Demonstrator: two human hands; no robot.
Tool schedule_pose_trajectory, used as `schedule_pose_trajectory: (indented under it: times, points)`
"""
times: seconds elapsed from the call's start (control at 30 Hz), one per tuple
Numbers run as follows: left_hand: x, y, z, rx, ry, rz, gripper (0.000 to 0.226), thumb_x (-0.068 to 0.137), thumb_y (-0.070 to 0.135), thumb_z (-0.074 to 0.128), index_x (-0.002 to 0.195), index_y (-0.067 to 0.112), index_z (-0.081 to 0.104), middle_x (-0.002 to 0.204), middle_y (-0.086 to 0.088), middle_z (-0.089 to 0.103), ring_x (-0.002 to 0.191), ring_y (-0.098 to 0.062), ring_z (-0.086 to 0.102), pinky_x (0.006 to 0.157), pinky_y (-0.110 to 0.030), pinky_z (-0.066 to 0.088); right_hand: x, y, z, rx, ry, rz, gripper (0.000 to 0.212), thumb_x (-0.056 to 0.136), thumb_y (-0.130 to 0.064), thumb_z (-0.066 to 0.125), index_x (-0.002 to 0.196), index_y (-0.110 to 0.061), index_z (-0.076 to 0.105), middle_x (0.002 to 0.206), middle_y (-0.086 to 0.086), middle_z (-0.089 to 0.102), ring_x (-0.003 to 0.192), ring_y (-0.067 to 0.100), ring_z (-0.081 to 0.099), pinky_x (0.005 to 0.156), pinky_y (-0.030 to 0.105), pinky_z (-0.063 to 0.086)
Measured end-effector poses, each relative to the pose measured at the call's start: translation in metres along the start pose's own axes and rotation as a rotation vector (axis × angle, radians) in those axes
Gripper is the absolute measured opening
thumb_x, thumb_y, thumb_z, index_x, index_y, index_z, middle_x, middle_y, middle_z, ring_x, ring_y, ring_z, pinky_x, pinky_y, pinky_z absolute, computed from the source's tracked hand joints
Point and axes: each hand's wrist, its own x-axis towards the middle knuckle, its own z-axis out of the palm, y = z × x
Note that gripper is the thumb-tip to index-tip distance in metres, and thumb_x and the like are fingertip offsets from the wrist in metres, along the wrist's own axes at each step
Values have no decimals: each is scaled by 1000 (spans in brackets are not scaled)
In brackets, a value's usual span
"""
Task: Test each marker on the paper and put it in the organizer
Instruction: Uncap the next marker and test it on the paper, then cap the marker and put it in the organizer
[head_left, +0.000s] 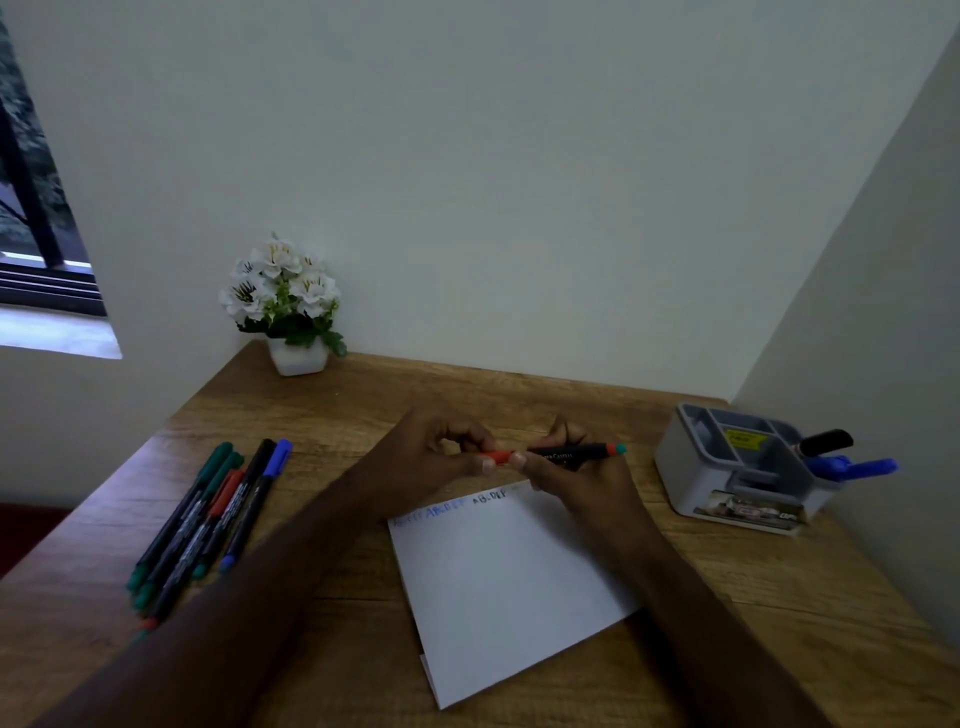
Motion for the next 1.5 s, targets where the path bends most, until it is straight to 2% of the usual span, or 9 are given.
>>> schedule_pose_trajectory:
  times: [0.23, 0.33, 0.43, 0.63, 0.73, 0.87, 1.03, 1.17, 1.5]
  points:
    - [-2, 0, -3, 35, 29, 19, 10, 78, 20, 75, 87, 19, 78, 78, 7, 73, 75, -7, 63, 71, -20, 42, 4, -1, 3, 62, -32, -8, 35, 81, -8, 78, 76, 14, 51, 61, 3, 63, 57, 8, 58, 58, 17, 43]
    - [-2, 7, -4, 63, 30, 9, 12, 79, 13, 78, 84, 24, 78, 79, 7, 74, 76, -8, 65, 72, -18, 42, 5, 0, 5, 49, -20, -19, 25, 79, -11, 80, 75, 2, 59, 63, 0, 62, 59, 12, 57, 57, 22, 45]
    - [-1, 18, -1, -25, 113, -28, 17, 72, 9, 82, 79, 23, 77, 75, 8, 75, 71, -1, 67, 69, -10, 45, 4, 0, 7, 99, -19, -18, 12, 80, -7, 80, 84, -9, 69, 79, 1, 70, 79, 17, 67, 72, 27, 53]
    - [8, 23, 15, 16, 162, -117, 14, 69, 17, 87, 79, 16, 77, 73, 2, 75, 69, -10, 70, 66, -24, 54, 5, -9, -7, 121, 122, -45, 16, 99, -11, 56, 105, -18, 69, 103, 6, 76, 100, 21, 71, 82, 31, 55]
    - [25, 27, 25, 171, 125, -80, 12, 74, 28, 83, 79, 20, 76, 75, 8, 74, 72, -1, 68, 66, -14, 48, 6, -10, -27, -125, 218, -52, 17, 105, -16, 46, 112, -15, 62, 84, 2, 67, 79, 15, 64, 75, 34, 52]
    - [62, 40, 47, 282, -18, -50, 10, 77, 27, 80, 79, 18, 75, 76, 8, 73, 75, -3, 68, 73, -26, 53, 5, -25, -72, -635, 334, -167, 20, 102, -18, 49, 120, -17, 58, 83, -2, 63, 74, 16, 59, 67, 35, 49]
    - [107, 60, 96, 334, -148, 33, 11, 81, 26, 76, 84, 15, 75, 78, 6, 73, 73, -4, 67, 64, -14, 47, 1, -73, -174, -882, 486, -85, 7, 92, -25, 68, 94, -19, 70, 78, -7, 65, 70, 7, 61, 59, 7, 39]
    - [132, 71, 132, 372, -188, 123, 10, 83, 21, 73, 90, 13, 75, 80, 3, 71, 73, -10, 64, 65, -19, 47, -8, -97, -235, -1005, 584, -35, 14, 87, -28, 73, 85, -14, 75, 74, -3, 67, 66, 8, 60, 61, 16, 40]
    - [146, 68, 161, 388, -217, 149, 13, 85, 24, 72, 93, 14, 74, 80, -5, 71, 72, -20, 64, 64, -30, 51, -1, -70, -250, -1089, 350, 192, 18, 83, -30, 76, 88, -13, 74, 88, 6, 71, 81, 17, 65, 67, 27, 54]
